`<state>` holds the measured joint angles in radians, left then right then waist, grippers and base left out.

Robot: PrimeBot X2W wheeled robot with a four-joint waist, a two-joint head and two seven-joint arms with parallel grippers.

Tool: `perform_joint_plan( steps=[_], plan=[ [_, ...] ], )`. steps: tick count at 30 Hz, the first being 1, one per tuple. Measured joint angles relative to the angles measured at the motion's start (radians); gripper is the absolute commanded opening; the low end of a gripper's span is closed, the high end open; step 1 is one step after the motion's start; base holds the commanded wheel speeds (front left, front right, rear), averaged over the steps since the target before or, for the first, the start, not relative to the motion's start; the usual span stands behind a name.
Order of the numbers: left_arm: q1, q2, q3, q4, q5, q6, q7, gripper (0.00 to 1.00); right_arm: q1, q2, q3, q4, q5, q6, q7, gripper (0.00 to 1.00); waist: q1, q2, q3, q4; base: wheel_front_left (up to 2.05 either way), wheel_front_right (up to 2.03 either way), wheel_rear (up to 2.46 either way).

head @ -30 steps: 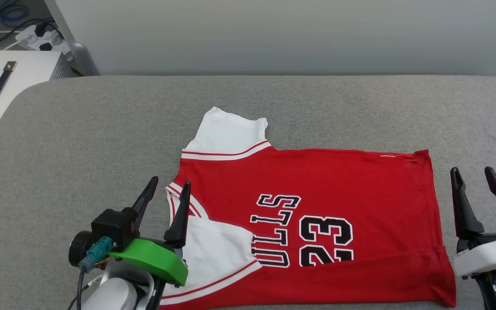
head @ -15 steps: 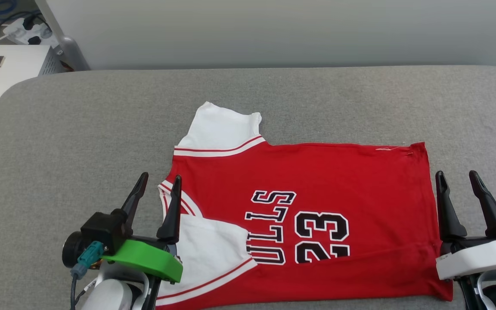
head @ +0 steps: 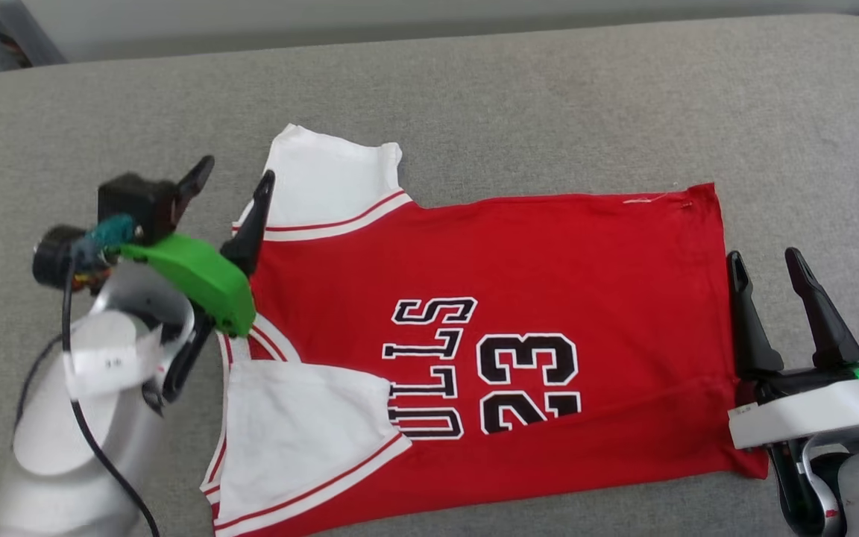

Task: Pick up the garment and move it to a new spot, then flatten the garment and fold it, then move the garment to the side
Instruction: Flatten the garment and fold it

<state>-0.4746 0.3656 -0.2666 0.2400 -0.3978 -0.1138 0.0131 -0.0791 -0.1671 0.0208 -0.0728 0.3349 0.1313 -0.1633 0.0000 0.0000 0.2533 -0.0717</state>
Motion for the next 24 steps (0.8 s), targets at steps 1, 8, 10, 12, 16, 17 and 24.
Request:
perform_joint_plan(
  steps=[1,8,10,12,16,17,24],
  plan=[
    [-0.047,0.015,-0.013,0.01,-0.006,-0.005,0.051,1.0,-0.007,0.002,0.003,-0.003,0.002,0.0,-0.001,1.0,0.0,0.0,0.015,-0.007,0.0,0.0,0.0],
    [-0.319,0.066,-0.073,0.139,-0.126,-0.012,0.411,1.0,-0.055,0.006,0.038,-0.002,0.007,0.0,-0.015,1.0,0.0001,0.0,0.102,-0.066,0.0,0.0,0.0],
    [-0.368,0.084,-0.089,0.186,-0.149,-0.013,0.49,1.0,-0.067,0.012,0.051,0.001,0.018,0.0,-0.018,1.0,0.0001,0.0,0.122,-0.083,0.0,0.0,0.0],
    [-0.413,0.107,-0.122,0.226,-0.153,-0.013,0.557,1.0,-0.078,0.015,0.067,0.001,0.023,0.0,-0.024,1.0,0.0001,0.0,0.142,-0.101,0.0,0.0,0.0],
    [-0.485,0.141,-0.171,0.293,-0.184,-0.014,0.645,1.0,-0.094,0.015,0.083,0.003,0.027,0.0,-0.034,1.0,0.0001,0.0,0.18,-0.133,0.0,0.0,0.0],
    [-0.502,0.149,-0.179,0.311,-0.183,-0.014,0.649,1.0,-0.095,0.016,0.084,0.006,0.031,0.0,-0.033,1.0,0.0001,0.0,0.19,-0.141,0.0,0.0,0.0],
    [-0.572,0.186,-0.209,0.425,-0.181,-0.014,0.653,1.0,-0.112,0.018,0.12,0.027,0.044,0.0,-0.026,1.0,0.0001,0.0,0.244,-0.182,0.0,0.0,0.0]
  ],
)
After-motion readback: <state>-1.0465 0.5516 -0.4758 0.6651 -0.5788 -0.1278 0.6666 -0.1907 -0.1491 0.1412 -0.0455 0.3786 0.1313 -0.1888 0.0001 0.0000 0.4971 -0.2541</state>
